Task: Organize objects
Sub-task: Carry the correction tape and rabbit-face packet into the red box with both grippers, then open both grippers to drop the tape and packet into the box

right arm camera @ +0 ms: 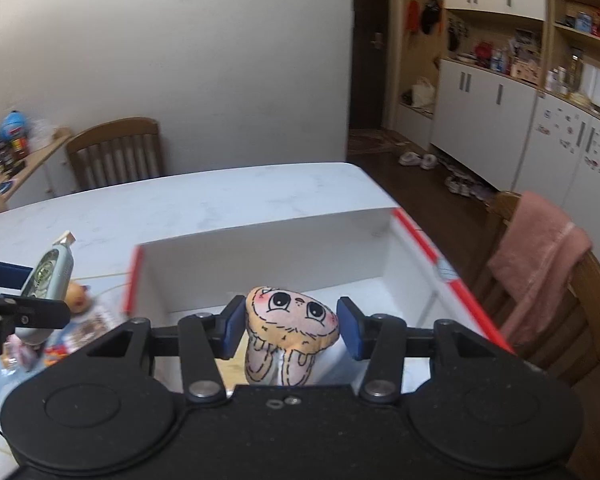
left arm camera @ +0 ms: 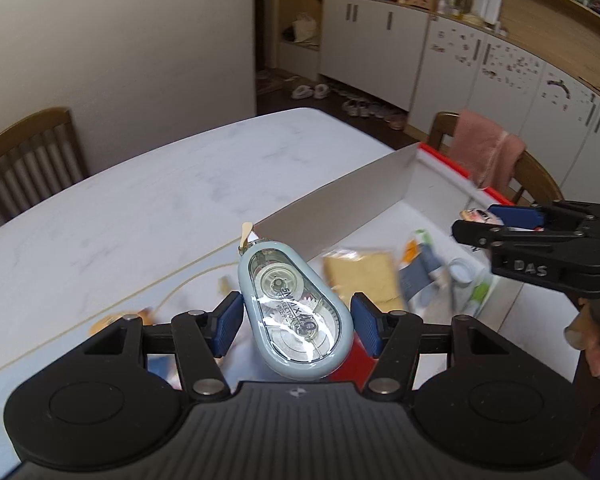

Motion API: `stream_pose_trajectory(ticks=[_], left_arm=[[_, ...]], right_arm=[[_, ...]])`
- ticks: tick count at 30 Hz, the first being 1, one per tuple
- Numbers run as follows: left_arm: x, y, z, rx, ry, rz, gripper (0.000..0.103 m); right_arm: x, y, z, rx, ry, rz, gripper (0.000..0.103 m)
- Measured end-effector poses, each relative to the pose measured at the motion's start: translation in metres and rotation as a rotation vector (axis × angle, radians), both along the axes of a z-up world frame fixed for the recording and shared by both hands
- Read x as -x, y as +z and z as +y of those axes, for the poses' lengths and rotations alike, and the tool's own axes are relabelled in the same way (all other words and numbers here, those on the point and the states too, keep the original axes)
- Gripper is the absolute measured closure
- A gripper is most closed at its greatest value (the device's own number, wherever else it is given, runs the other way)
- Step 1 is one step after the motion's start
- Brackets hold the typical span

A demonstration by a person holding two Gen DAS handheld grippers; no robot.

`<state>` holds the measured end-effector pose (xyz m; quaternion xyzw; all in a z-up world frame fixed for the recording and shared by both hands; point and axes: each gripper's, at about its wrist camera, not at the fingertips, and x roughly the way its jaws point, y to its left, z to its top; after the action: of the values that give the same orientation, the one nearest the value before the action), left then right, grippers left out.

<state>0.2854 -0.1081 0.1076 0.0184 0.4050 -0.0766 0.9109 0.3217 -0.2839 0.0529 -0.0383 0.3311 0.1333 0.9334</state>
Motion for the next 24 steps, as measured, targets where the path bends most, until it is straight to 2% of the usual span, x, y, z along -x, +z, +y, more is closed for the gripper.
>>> stream_pose_trajectory(ticks=[6,12,24], left_arm=[[-0.029,-0.014,-0.038,-0.004,-0.029,0.020,0.044],[-0.058,-0.035,-0.070,-0.048,-0.049,0.046,0.044],[-0.097,-0.071,-0.092,-0.110,-0.052,0.114,0.044]], right_arm=[[-0.019,-0.018,-0.024,0.002,-0.033,0.029,0.055],[-0.028,-0.036,-0.034,0.027,-0.033,0.045,0.055],[-0.050,-0.060,-0.037,0.086,-0.028,0.093,0.055]])
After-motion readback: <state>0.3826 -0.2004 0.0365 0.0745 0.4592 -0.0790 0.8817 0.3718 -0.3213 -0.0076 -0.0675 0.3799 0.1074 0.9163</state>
